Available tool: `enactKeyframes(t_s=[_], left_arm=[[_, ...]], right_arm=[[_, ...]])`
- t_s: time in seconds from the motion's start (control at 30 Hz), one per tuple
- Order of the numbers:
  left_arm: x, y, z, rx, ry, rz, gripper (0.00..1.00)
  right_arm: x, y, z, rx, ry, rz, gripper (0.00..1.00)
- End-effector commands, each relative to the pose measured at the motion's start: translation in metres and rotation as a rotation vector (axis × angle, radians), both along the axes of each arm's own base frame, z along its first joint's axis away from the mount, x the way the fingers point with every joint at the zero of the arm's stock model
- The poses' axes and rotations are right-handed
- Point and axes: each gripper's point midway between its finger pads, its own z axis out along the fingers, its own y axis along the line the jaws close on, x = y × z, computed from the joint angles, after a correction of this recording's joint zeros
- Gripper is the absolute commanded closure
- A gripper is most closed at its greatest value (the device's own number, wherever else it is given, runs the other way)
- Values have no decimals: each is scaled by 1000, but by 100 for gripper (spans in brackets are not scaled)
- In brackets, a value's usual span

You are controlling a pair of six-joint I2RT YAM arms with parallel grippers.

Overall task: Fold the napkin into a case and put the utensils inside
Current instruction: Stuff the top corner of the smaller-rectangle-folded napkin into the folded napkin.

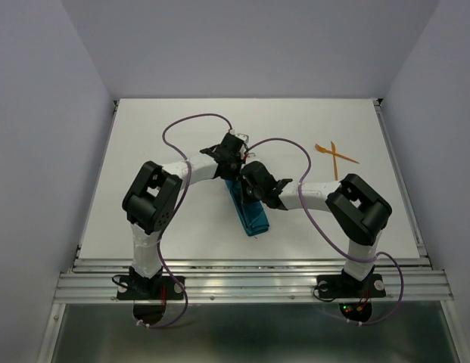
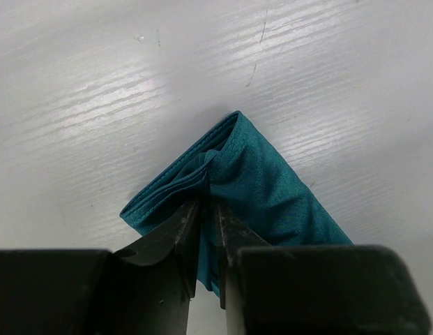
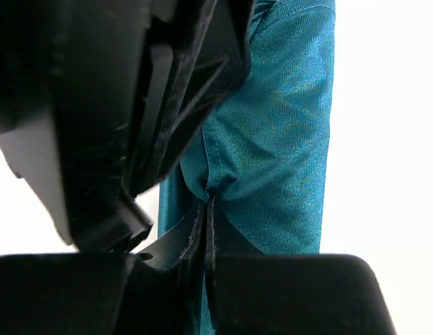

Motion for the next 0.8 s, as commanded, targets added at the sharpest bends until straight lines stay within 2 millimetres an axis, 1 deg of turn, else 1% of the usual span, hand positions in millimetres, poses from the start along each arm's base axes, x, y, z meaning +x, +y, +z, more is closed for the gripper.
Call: enactKeyframes(t_s=[0.0, 0.1, 0.27, 0.33, 0.47, 0.5, 0.57, 0.67, 0.77], left_arm=[[9, -5, 11, 8, -38, -4, 80], [11, -4, 10, 20, -37, 2, 82], [11, -2, 7, 32, -31, 9, 100], [11, -4, 10, 24, -30, 5, 100], [8, -10, 25, -33, -37, -17, 100], [3, -16, 27, -74, -12, -43, 100], [2, -18, 32, -132, 10, -48, 100], [0, -10, 31, -220, 66, -44, 100], [-1, -6, 33, -244, 74, -43, 100]], right_arm=[[-3, 3, 5, 15, -7, 7, 99], [-3, 3, 5, 16, -9, 8, 99], [-2, 4, 7, 18, -13, 9, 99], [-2, 4, 8, 18, -15, 9, 99], [-2, 2, 4, 9, -11, 3, 99], [-1, 3, 5, 11, -13, 3, 99], [-2, 2, 3, 8, -10, 3, 99], [-1, 2, 3, 5, -12, 2, 99], [-1, 1, 3, 3, -14, 3, 99]])
